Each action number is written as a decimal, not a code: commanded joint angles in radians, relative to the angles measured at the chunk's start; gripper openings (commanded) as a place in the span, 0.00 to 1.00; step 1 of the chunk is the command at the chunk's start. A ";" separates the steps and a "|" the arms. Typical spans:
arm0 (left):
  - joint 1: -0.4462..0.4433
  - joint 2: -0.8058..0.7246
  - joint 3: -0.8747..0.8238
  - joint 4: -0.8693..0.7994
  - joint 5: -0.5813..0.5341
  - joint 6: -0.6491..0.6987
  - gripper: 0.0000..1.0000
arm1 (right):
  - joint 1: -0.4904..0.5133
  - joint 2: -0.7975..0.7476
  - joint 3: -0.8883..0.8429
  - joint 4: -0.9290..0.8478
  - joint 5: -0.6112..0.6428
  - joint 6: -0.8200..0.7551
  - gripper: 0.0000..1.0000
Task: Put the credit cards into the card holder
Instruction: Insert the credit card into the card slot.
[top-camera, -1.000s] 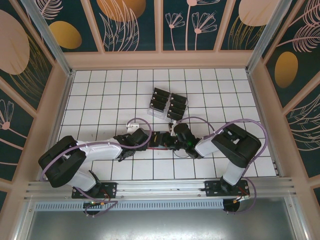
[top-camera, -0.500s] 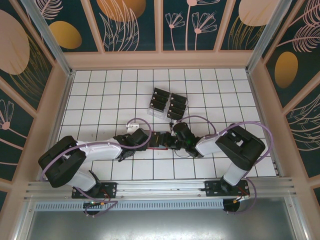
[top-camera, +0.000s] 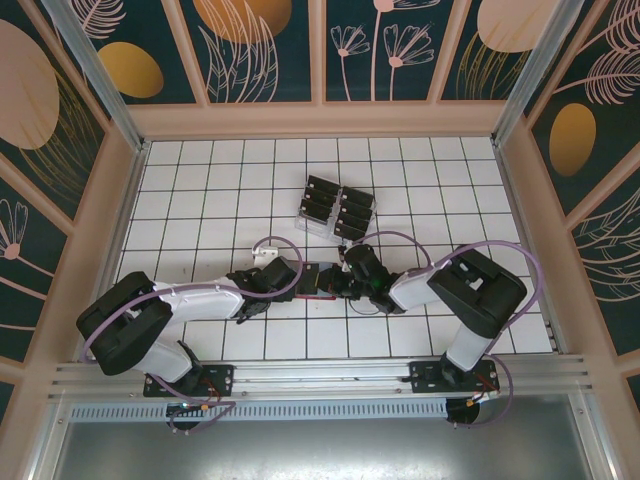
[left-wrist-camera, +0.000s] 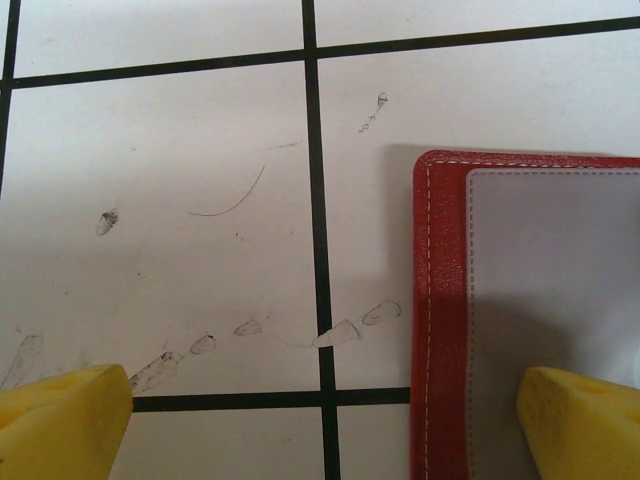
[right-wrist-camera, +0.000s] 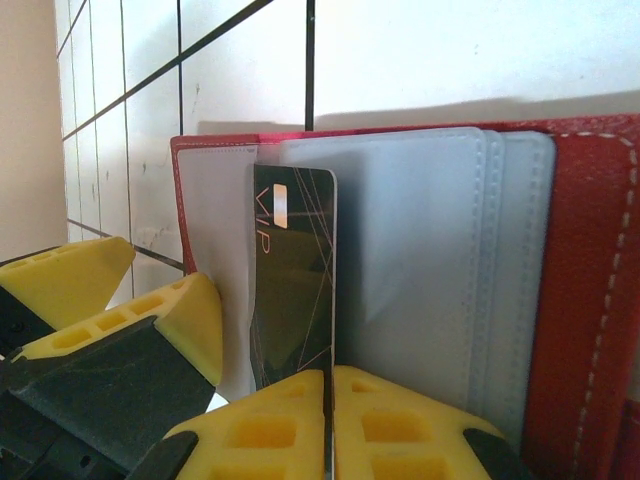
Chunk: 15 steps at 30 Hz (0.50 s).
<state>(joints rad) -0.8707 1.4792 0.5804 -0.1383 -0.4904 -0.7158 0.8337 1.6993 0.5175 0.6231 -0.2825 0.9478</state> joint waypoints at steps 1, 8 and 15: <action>-0.001 0.003 -0.021 -0.034 0.005 -0.008 0.99 | 0.005 0.037 0.019 -0.041 0.008 -0.013 0.09; 0.000 -0.002 -0.021 -0.035 0.007 -0.009 0.99 | 0.008 0.036 0.021 -0.047 0.003 -0.007 0.21; 0.000 -0.040 0.006 -0.069 -0.017 -0.010 0.99 | 0.007 -0.013 0.014 -0.090 0.020 -0.013 0.34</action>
<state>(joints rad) -0.8707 1.4689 0.5797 -0.1444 -0.4904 -0.7162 0.8379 1.7031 0.5400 0.6426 -0.3000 0.9485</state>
